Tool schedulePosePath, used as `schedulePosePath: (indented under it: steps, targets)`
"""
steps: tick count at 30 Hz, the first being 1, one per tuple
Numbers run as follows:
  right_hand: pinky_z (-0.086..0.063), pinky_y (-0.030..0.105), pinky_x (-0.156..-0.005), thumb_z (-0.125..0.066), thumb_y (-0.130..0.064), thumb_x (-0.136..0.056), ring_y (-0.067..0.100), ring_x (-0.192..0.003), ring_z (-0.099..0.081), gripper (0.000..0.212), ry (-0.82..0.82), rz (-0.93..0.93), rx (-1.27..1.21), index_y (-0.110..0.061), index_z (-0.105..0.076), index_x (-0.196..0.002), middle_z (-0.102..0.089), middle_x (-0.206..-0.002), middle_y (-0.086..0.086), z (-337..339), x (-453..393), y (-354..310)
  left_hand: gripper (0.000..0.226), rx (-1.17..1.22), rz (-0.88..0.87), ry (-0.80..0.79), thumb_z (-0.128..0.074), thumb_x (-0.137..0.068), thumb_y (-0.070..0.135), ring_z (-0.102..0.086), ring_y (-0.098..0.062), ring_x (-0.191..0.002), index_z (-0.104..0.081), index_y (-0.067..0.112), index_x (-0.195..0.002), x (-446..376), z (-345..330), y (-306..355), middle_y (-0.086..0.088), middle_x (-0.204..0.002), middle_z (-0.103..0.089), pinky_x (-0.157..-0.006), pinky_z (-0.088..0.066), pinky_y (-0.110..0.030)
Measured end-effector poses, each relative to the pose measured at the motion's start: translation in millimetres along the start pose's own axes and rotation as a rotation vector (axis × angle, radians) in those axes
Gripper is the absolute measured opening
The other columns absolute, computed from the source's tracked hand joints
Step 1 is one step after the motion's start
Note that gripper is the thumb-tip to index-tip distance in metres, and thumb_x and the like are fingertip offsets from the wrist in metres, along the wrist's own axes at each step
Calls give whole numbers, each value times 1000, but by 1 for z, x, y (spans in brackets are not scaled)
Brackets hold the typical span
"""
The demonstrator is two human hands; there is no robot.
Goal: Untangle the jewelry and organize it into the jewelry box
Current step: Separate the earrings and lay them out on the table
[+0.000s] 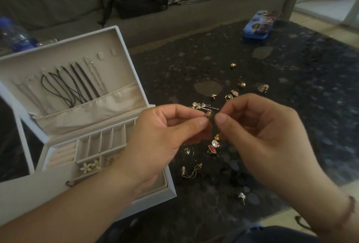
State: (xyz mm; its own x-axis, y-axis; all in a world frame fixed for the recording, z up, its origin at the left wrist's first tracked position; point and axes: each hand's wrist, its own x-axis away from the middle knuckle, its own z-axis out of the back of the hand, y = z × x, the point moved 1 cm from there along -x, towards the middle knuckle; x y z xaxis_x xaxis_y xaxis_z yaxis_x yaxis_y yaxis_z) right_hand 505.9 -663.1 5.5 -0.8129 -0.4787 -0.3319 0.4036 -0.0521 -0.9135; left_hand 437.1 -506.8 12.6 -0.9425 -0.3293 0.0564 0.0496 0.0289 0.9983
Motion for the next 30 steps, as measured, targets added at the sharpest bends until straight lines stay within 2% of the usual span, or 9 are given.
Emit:
schedulePosePath:
  steps: [5, 11, 14, 17, 22, 24, 26, 30]
  targets:
    - [-53, 24, -51, -73, -33, -79, 12, -58, -66, 2, -7, 30, 21, -32, -72, -81, -71, -71, -12, -1, 2, -3, 13, -265, -265, 40, -76, -76, 18, -74, -16, -81, -77, 15, -88, 3, -1, 5, 3, -85, -77, -71, -59, -24]
    - [-47, 9, -55, -71, -31, -81, 3, -64, -67, 5, 10, 56, 98, -36, -72, -82, -69, -70, -20, -1, 2, 1, 12, -454, -443, 107, -78, -79, 13, -73, -11, -83, -76, 22, -87, 5, -1, 6, 12, -85, -75, -71, -56, -18]
    - [-50, 17, -54, -70, -32, -81, 5, -64, -67, 3, 24, 121, 198, -34, -72, -84, -69, -71, -17, -2, 2, -1, 13, -505, -480, 123, -79, -79, 11, -73, -10, -83, -77, 21, -87, 7, -1, 6, 13, -84, -75, -72, -56, -18]
    - [-51, 24, -53, -69, -28, -82, 9, -63, -67, 4, 23, 107, 133, -30, -72, -83, -69, -70, -14, -2, 3, -1, 9, -566, -528, 118, -77, -80, 14, -72, -8, -85, -78, 18, -88, 6, -1, 8, 13, -86, -74, -73, -55, -16]
    - [-51, 17, -55, -73, -25, -81, 11, -62, -68, 8, -12, 56, 17, -33, -72, -80, -71, -69, -11, -1, 1, 1, 5, -703, -680, 100, -77, -82, 12, -70, -5, -86, -77, 13, -86, 6, -1, 11, 9, -89, -73, -75, -54, -14]
    - [-51, 17, -55, -72, -31, -80, 10, -61, -67, 2, -2, 84, 69, -33, -72, -80, -70, -70, -12, 0, 0, 2, 4, -704, -669, 93, -77, -82, 12, -70, -5, -85, -77, 13, -86, 5, 0, 11, 9, -89, -74, -75, -54, -14]
    - [-50, 19, -56, -68, -38, -84, 8, -62, -65, 6, 17, 162, 233, -33, -70, -83, -67, -69, -15, 1, 0, 2, 7, -645, -599, 74, -78, -81, 11, -71, -8, -85, -78, 15, -87, 5, 2, 10, 10, -87, -74, -75, -55, -16]
    - [-50, 30, -55, -54, -37, -90, 3, -67, -61, 7, 25, 251, 419, -34, -60, -88, -59, -71, -21, -3, -1, 5, 14, -540, -451, 27, -79, -81, 8, -73, -13, -82, -77, 22, -87, 5, 4, 10, 10, -83, -75, -74, -59, -24]
